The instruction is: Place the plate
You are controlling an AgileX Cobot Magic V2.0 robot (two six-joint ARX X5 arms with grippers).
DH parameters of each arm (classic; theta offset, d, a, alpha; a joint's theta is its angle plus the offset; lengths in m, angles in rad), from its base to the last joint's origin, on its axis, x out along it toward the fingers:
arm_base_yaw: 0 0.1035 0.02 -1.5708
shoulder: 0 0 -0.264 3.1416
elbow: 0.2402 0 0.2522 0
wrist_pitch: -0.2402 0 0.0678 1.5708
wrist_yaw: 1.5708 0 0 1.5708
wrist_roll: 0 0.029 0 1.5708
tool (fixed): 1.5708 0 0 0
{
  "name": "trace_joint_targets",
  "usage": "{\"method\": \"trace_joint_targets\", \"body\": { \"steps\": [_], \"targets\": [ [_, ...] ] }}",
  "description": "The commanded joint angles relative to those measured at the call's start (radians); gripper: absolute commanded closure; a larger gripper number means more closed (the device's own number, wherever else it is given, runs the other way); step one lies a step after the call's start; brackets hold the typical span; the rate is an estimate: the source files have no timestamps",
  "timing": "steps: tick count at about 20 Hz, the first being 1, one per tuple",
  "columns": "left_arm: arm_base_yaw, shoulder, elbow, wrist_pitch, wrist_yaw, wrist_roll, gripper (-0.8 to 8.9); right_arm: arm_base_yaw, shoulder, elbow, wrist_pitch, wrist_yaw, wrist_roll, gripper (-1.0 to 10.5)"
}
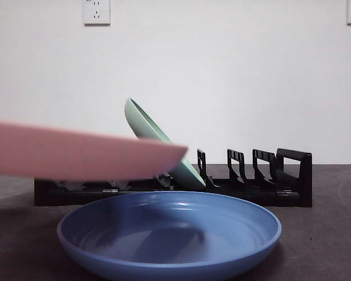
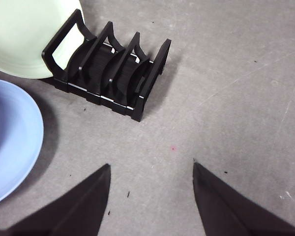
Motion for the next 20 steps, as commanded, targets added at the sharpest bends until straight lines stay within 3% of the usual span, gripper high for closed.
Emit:
{"method": "trace_joint_targets", "body": {
  "steps": [1,7,15,20],
  "targets": [
    [-0.023,0.050,-0.007,0.084,0.011,-0.055,7.99,0.003,0.003,0.007,0.006,0.000,0.018,6.8],
    [-0.108,0.206,-0.010,0.265,0.003,-0.126,7.99,0.003,0.003,0.007,0.006,0.000,0.017,6.8],
    [-0.285,0.317,-0.010,0.357,-0.277,-0.196,7.99,0.003,0.003,0.007,0.003,0.000,0.017,6.8],
    [-0.346,0.345,-0.010,0.403,-0.312,-0.221,7.98,0.003,0.003,0.007,0.003,0.000,0.018,6.8]
  ]
}}
